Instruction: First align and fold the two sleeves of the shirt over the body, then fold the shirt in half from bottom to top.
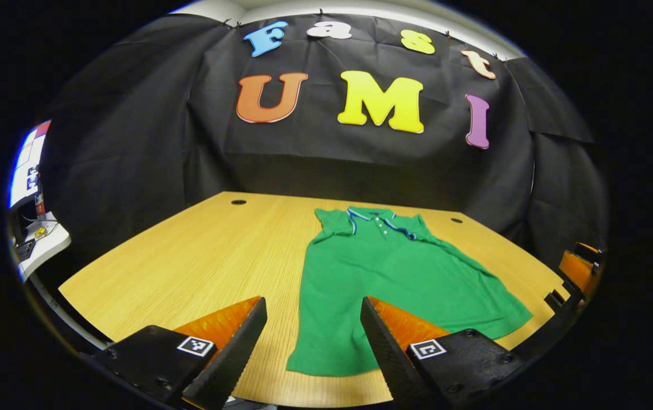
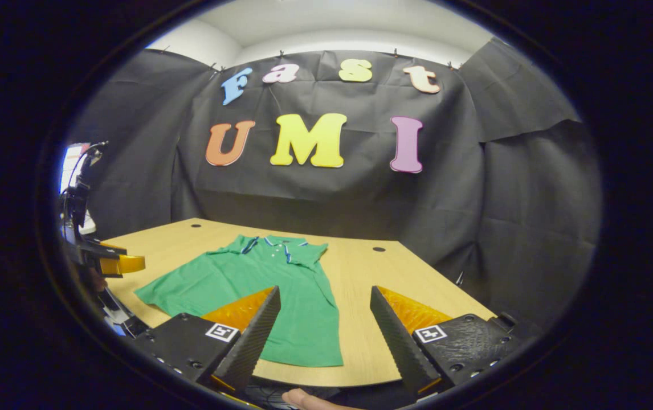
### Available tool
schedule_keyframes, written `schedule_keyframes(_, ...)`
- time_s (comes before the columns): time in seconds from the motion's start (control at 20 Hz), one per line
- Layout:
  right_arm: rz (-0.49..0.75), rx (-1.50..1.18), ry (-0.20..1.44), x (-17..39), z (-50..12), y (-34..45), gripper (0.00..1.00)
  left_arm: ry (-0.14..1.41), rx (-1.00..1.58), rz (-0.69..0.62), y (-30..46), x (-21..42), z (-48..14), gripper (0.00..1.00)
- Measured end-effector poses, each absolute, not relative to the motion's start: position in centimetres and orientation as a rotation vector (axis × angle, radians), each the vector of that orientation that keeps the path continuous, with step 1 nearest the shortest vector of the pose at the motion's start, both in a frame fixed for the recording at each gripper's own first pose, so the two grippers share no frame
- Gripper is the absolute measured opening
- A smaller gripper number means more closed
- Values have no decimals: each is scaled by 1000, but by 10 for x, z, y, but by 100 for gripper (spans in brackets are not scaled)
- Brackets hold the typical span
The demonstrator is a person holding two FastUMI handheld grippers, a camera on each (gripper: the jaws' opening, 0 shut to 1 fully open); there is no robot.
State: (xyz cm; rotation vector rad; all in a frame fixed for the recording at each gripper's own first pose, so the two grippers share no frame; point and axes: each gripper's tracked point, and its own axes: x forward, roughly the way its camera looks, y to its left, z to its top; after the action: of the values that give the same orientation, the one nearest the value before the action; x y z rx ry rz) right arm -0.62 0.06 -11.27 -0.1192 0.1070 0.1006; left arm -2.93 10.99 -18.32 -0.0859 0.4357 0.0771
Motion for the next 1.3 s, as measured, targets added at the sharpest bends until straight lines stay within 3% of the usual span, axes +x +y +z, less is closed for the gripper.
schedule_keyframes(0.4,79,-83,373,35,-226,-3,96,488,-81,85,112,-24,-233,100)
schedule_keyframes(0.7,102,-16,400,41,-235,1,96,449,-9,119,118,-22,-238,100)
schedule_keyframes(0.75,116,-4,399,43,-236,6,96,450,-9,132,120,-21,-239,94)
schedule_keyframes(0.8,126,-1,396,44,-237,9,87,453,-14,142,120,-19,-241,80)
schedule_keyframes(0.85,153,-10,388,48,-237,16,77,453,-19,149,120,-18,-238,58)
schedule_keyframes(0.9,184,5,406,49,-237,22,56,457,-25,160,121,-17,-238,37)
schedule_keyframes(1.0,187,72,431,57,-240,24,14,467,-32,149,115,-10,-237,9)
schedule_keyframes(1.05,186,65,434,59,-236,24,2,471,-48,137,112,-7,-237,7)
schedule_keyframes(1.3,202,5,410,67,-205,29,1,432,-74,120,114,8,-212,6)
